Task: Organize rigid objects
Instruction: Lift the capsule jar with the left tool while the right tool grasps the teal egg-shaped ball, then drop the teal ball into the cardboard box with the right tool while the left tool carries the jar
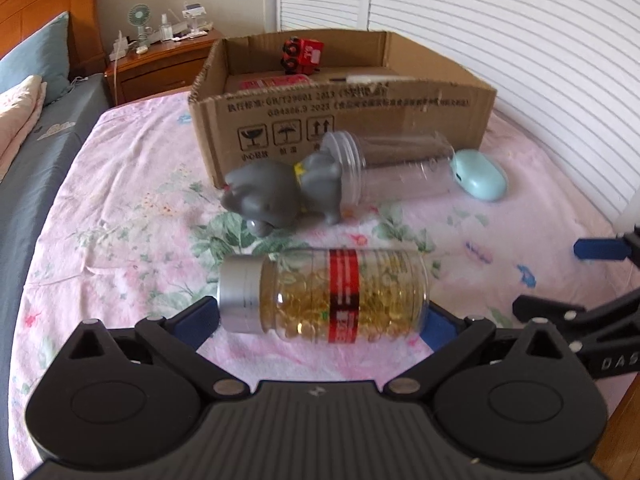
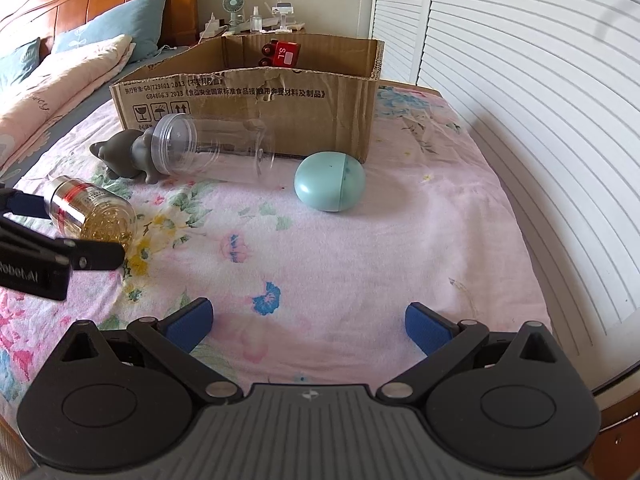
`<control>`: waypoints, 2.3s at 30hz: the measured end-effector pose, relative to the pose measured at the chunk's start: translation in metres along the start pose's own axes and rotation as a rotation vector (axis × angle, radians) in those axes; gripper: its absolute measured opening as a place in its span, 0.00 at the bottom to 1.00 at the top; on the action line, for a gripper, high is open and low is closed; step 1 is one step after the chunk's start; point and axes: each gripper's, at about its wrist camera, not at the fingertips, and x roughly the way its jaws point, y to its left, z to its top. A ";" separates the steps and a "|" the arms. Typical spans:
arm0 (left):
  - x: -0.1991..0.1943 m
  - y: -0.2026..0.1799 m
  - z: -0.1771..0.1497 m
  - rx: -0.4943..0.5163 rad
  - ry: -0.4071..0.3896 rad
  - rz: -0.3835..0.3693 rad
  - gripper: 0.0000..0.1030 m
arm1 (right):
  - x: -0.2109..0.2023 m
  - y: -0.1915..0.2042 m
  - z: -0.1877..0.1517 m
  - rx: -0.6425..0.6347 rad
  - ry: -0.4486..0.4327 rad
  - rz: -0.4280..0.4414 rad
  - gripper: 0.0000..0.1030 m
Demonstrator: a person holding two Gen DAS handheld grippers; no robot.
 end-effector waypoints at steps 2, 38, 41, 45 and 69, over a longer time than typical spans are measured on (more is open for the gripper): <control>-0.002 0.000 0.002 0.006 -0.010 -0.009 0.93 | 0.001 0.000 0.001 0.001 0.003 -0.001 1.00; 0.004 0.027 0.010 0.046 -0.023 -0.033 0.91 | 0.067 -0.020 0.079 -0.052 -0.014 0.044 0.74; 0.004 0.027 0.010 0.051 -0.023 -0.032 0.91 | 0.064 -0.015 0.078 -0.069 -0.022 0.048 0.62; 0.006 0.025 0.010 0.057 -0.017 -0.025 0.90 | 0.060 -0.013 0.076 -0.077 -0.018 0.044 0.57; -0.013 0.031 0.025 0.129 0.056 -0.040 0.90 | 0.034 -0.012 0.067 -0.186 0.024 0.064 0.56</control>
